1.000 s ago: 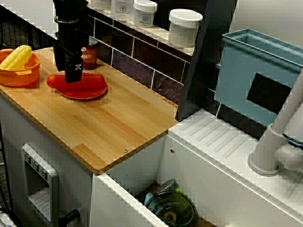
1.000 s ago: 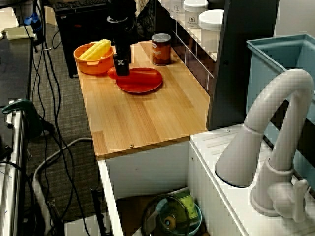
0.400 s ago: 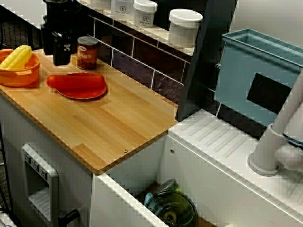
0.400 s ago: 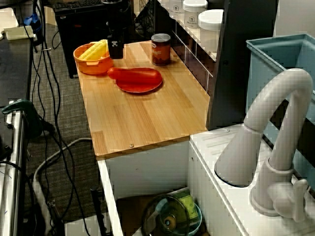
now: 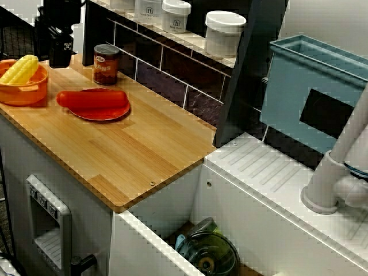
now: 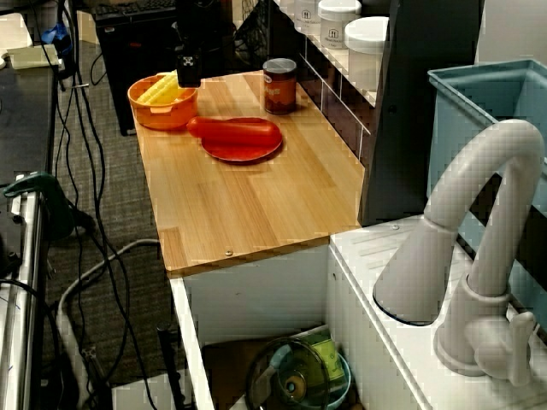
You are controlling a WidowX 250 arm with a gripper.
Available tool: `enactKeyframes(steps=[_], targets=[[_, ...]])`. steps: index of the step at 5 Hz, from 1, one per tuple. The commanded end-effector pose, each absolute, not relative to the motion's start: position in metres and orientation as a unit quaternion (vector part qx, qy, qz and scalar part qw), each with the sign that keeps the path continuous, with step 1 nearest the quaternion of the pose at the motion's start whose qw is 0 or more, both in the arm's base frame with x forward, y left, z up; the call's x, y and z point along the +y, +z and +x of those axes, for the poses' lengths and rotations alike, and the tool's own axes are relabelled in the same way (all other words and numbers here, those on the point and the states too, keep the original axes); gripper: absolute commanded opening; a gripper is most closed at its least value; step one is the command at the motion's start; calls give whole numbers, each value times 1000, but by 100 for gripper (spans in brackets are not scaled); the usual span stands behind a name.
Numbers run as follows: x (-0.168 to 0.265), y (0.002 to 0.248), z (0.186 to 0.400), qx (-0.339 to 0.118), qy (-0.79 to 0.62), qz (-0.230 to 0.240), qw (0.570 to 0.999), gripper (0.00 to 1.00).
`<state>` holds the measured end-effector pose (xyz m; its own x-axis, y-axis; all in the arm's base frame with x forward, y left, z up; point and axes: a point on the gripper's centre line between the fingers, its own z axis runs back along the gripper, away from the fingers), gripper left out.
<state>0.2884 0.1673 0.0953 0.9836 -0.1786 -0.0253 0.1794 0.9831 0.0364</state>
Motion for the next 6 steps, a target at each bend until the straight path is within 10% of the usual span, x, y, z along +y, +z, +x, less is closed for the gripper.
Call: enactKeyframes(steps=[1, 6], targets=[[198, 122, 285, 9, -37, 30, 999, 100], [221, 111, 255, 24, 27, 40, 999, 100]])
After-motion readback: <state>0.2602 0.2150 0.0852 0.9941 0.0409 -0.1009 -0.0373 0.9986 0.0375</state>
